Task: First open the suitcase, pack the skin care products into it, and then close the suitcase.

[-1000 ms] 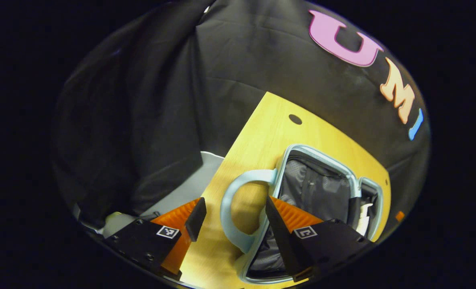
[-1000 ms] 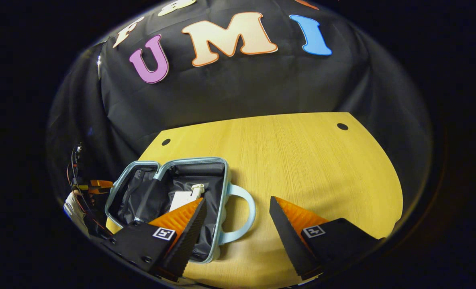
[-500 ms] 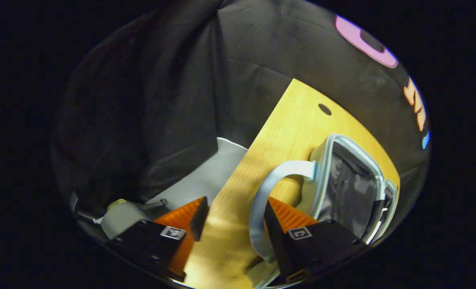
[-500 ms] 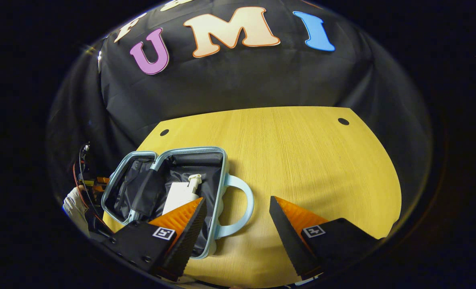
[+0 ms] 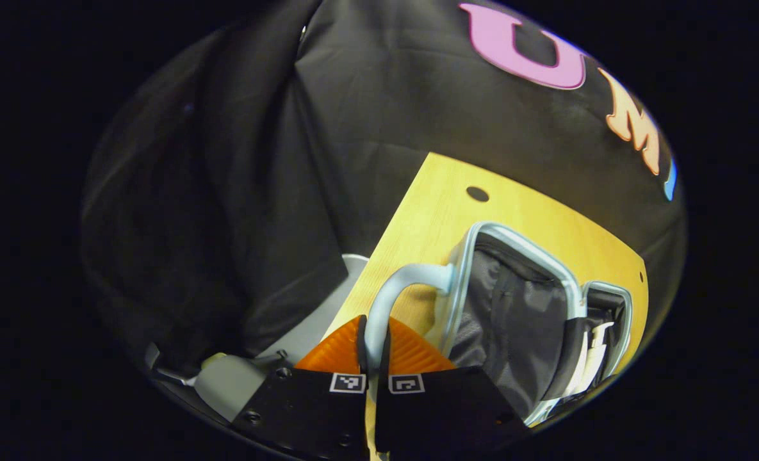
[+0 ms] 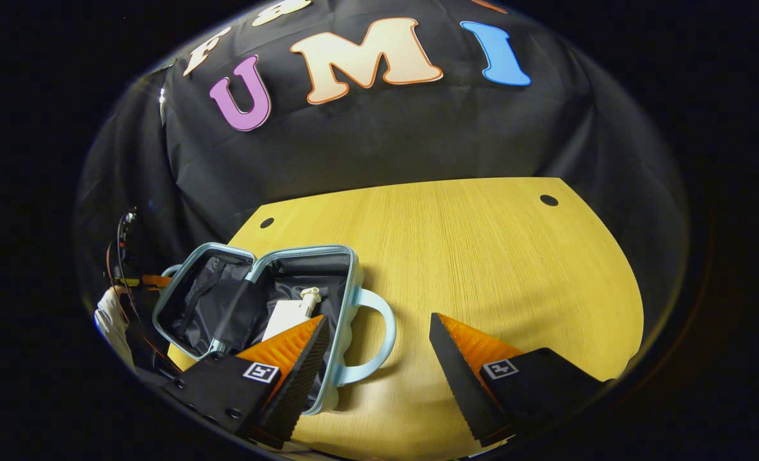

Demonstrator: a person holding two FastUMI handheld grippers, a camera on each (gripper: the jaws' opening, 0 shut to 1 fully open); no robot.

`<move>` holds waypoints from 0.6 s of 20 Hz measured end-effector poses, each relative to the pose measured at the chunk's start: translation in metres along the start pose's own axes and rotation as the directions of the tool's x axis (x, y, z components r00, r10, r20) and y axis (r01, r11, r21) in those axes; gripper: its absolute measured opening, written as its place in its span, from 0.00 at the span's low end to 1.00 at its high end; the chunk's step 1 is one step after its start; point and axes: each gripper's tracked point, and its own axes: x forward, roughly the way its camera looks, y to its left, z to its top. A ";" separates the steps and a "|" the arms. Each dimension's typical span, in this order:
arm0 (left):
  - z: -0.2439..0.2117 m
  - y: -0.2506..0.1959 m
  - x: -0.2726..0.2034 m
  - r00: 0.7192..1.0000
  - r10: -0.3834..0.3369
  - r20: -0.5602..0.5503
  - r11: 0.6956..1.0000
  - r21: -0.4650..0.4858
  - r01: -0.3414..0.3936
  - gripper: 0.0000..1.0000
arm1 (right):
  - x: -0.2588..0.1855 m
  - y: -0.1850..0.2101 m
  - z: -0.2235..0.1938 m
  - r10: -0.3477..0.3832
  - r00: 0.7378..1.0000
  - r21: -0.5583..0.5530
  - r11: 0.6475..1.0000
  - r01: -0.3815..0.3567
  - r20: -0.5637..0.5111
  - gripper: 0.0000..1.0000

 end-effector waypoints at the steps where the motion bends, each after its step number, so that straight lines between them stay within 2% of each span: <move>1: 0.010 -0.010 -0.015 1.000 -0.002 0.027 1.000 0.019 0.002 0.00 | -0.001 0.000 -0.001 0.013 1.000 0.003 1.000 -0.013 -0.001 0.98; 6: 0.054 -0.074 -0.096 0.985 -0.068 0.158 0.996 0.066 0.058 0.00 | -0.015 -0.010 0.008 0.080 0.996 0.029 0.996 -0.081 0.040 0.99; 12: 0.070 -0.191 -0.170 0.948 -0.186 0.260 0.974 0.172 0.144 0.00 | -0.040 -0.055 0.015 0.101 0.991 0.055 0.993 -0.107 0.091 0.97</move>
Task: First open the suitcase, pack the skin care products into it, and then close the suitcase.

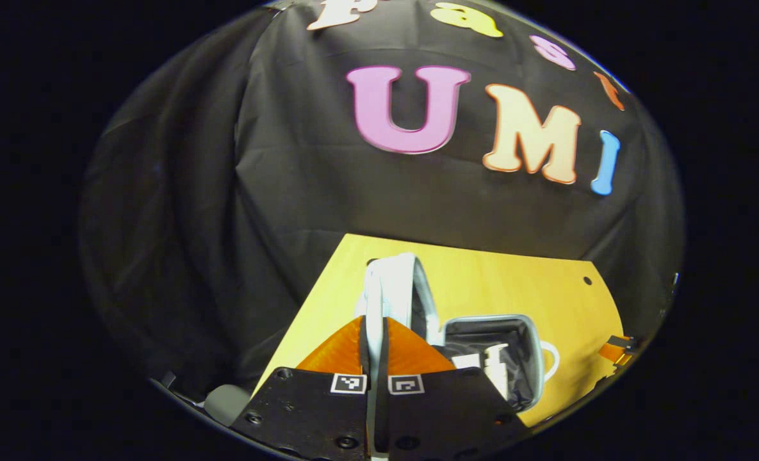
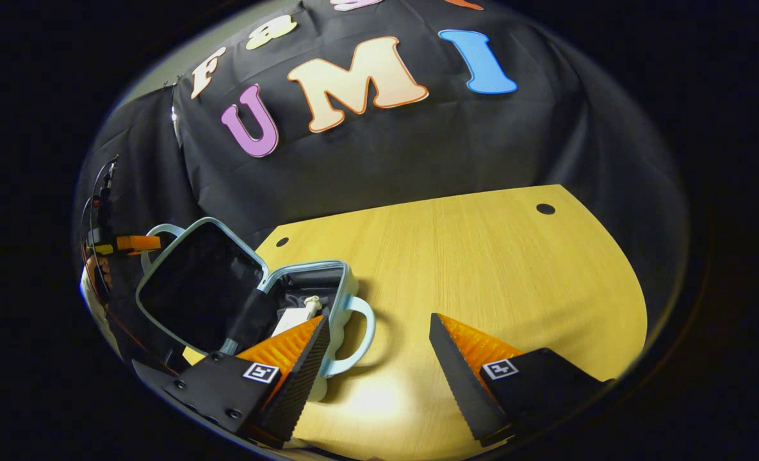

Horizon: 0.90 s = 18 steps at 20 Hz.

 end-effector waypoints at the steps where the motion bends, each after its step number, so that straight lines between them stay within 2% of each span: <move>1: 0.004 -0.024 -0.004 0.999 -0.030 0.017 1.000 0.003 0.030 0.00 | -0.005 -0.010 0.000 -0.003 1.000 0.008 1.000 0.003 0.002 0.97; 5: 0.005 -0.116 -0.010 0.988 -0.149 0.032 0.989 -0.006 0.150 0.00 | -0.026 -0.049 0.000 -0.019 1.000 0.039 0.999 0.018 0.017 0.99; 8: -0.008 -0.177 -0.002 0.979 -0.201 0.026 0.979 0.042 0.200 0.00 | -0.044 -0.083 0.002 -0.049 0.998 0.076 0.996 0.047 0.026 0.99; 10: -0.020 -0.214 0.009 0.964 -0.265 0.008 0.964 -0.009 0.265 0.00 | -0.052 -0.107 0.002 -0.082 0.996 0.106 0.991 0.079 0.031 0.99; 12: -0.040 -0.252 0.019 0.947 -0.321 -0.018 0.946 -0.053 0.320 0.00 | -0.062 -0.129 -0.001 -0.114 0.993 0.133 0.985 0.109 0.028 0.99; 14: -0.067 -0.287 0.036 0.934 -0.355 -0.044 0.935 -0.049 0.352 0.00 | -0.071 -0.148 0.000 -0.143 0.989 0.146 0.980 0.138 0.025 0.99; 16: -0.104 -0.317 0.051 0.911 -0.395 -0.116 0.919 -0.062 0.390 0.00 | -0.082 -0.164 0.004 -0.173 0.984 0.146 0.975 0.166 0.034 0.99; 18: -0.145 -0.335 0.071 0.894 -0.398 -0.206 0.916 -0.050 0.397 0.00 | -0.091 -0.175 0.004 -0.194 0.980 0.149 0.971 0.187 0.035 0.99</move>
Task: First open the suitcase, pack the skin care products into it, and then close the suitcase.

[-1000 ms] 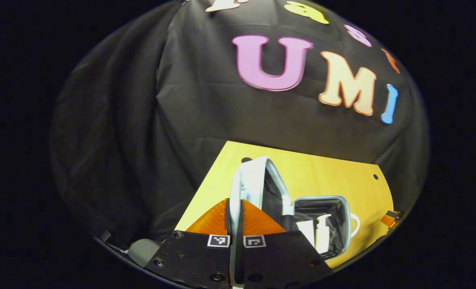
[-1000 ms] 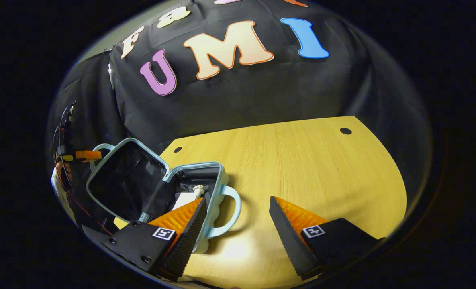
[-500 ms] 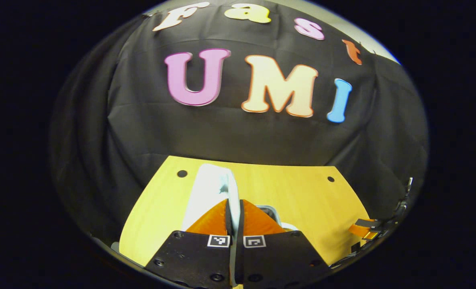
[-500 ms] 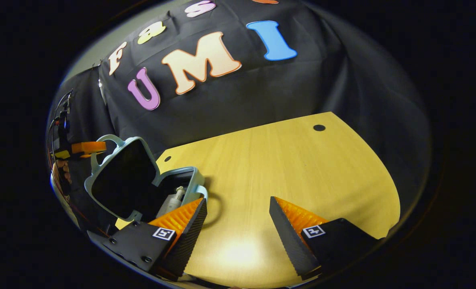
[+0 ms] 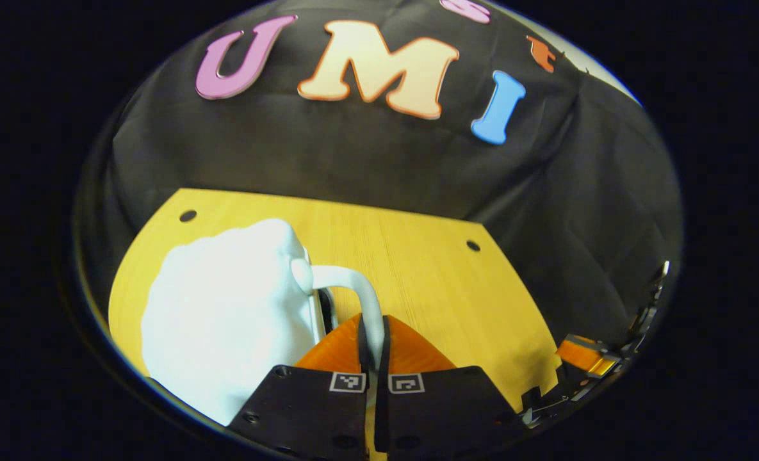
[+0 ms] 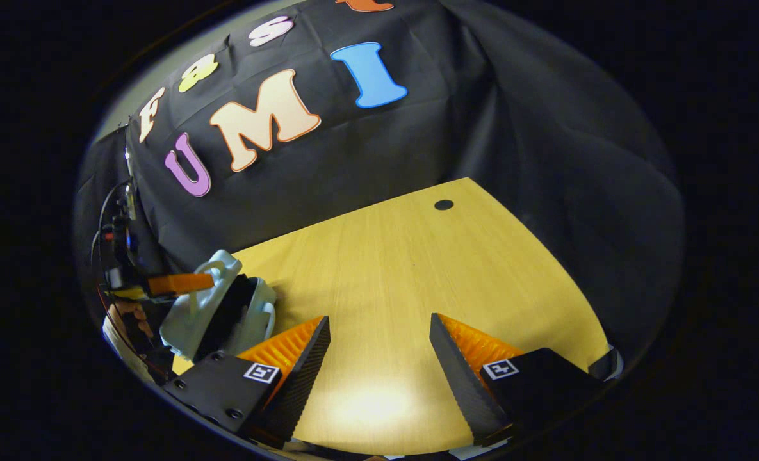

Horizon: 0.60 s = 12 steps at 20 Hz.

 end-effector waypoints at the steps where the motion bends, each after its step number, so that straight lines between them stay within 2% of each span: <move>1: -0.014 -0.004 0.013 1.000 -0.001 -0.028 1.000 0.011 0.001 0.00 | -0.004 -0.006 0.000 -0.011 1.000 0.005 1.000 0.011 -0.002 0.99; 6: -0.049 -0.008 0.042 0.995 0.020 -0.098 0.999 0.049 -0.015 0.00 | -0.014 -0.013 0.003 -0.031 1.000 -0.004 1.000 0.031 -0.002 0.99; 9: -0.049 -0.008 0.045 0.993 0.091 -0.072 0.990 0.117 -0.082 0.05 | -0.017 -0.001 0.014 -0.003 1.000 -0.005 1.000 0.003 0.011 0.99; 11: -0.028 -0.016 0.034 0.994 0.106 0.033 0.988 0.107 -0.109 0.22 | -0.021 0.016 0.030 0.030 0.998 -0.025 0.999 -0.029 0.055 0.99; 12: -0.008 -0.023 0.021 0.988 0.107 0.115 0.987 0.110 -0.120 0.41 | -0.024 0.026 0.043 0.047 0.995 -0.045 0.998 -0.043 0.090 0.99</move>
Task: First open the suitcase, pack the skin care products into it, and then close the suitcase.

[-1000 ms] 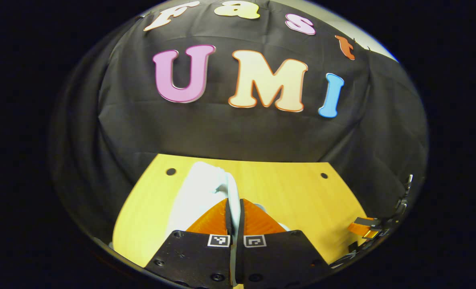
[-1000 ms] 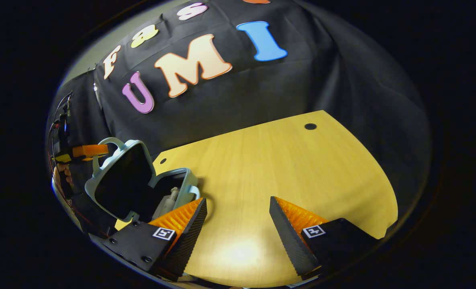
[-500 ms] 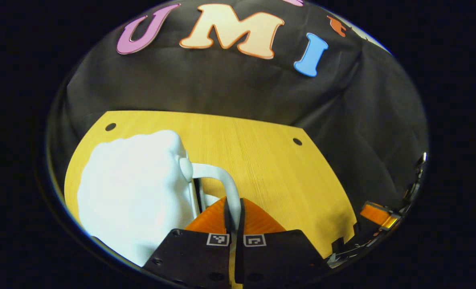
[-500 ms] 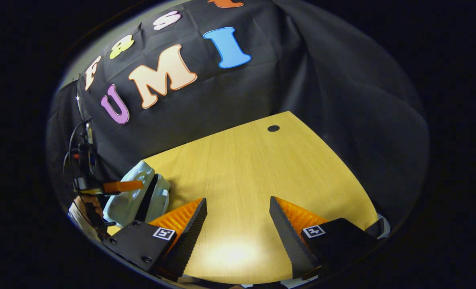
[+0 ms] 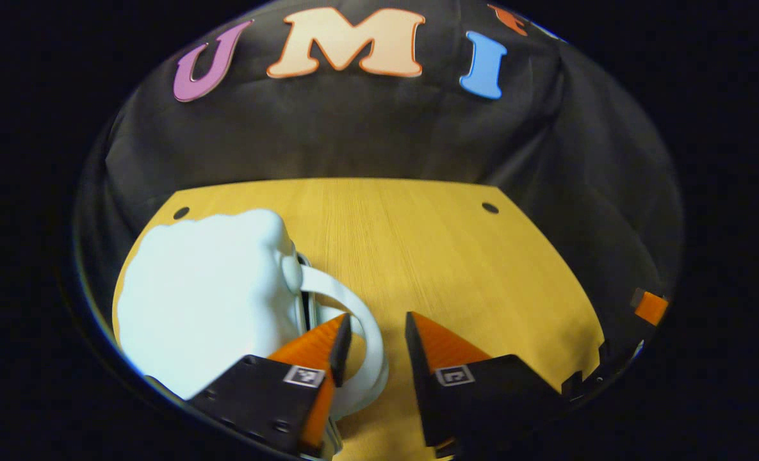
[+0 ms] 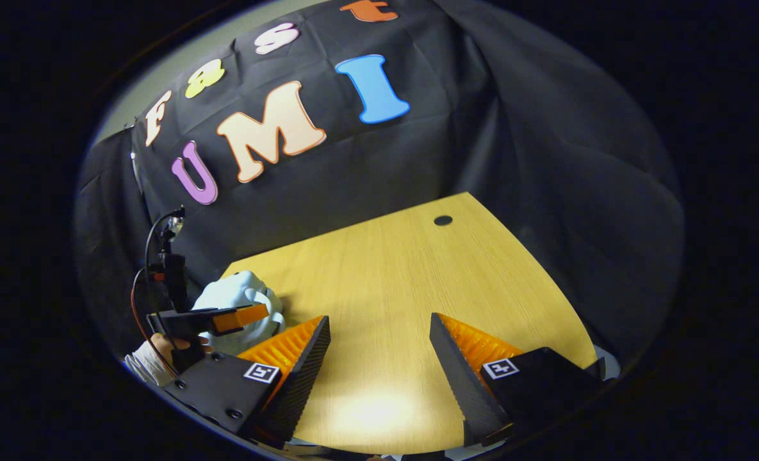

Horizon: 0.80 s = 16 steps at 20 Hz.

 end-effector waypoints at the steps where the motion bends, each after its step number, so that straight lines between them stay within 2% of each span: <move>1: 0.023 0.000 -0.017 0.996 0.014 0.090 1.000 0.010 -0.015 0.61 | -0.003 0.009 0.013 0.014 0.999 -0.022 1.000 -0.013 0.042 0.99; 2: 0.044 -0.001 -0.036 0.983 0.034 0.179 0.999 0.026 -0.040 0.81 | -0.005 0.018 0.026 0.024 0.996 -0.048 0.999 -0.020 0.082 0.99; 3: 0.066 -0.005 -0.061 0.959 0.052 0.277 0.996 0.049 -0.069 0.93 | -0.010 0.023 0.039 0.031 0.992 -0.072 0.997 -0.022 0.125 0.99; 4: 0.083 -0.007 -0.082 0.934 0.073 0.349 0.993 0.066 -0.102 0.99 | -0.016 0.030 0.054 0.036 0.984 -0.092 0.996 -0.021 0.174 0.99; 6: 0.116 -0.008 -0.124 0.863 0.107 0.494 0.982 0.084 -0.170 0.98 | -0.035 0.045 0.088 0.053 0.956 -0.139 0.990 -0.013 0.289 0.99; 8: 0.134 -0.018 -0.155 0.811 0.110 0.575 0.977 0.086 -0.194 0.98 | -0.051 0.058 0.123 0.069 0.913 -0.200 0.980 0.013 0.401 0.98; 11: 0.137 -0.043 -0.178 0.804 0.071 0.591 0.980 0.107 -0.166 0.98 | -0.069 0.083 0.144 0.116 0.871 -0.259 0.966 0.013 0.477 0.98; 16: 0.141 -0.047 -0.183 0.802 0.053 0.595 0.979 0.125 -0.158 0.96 | -0.087 0.101 0.164 0.145 0.829 -0.301 0.953 0.030 0.540 0.98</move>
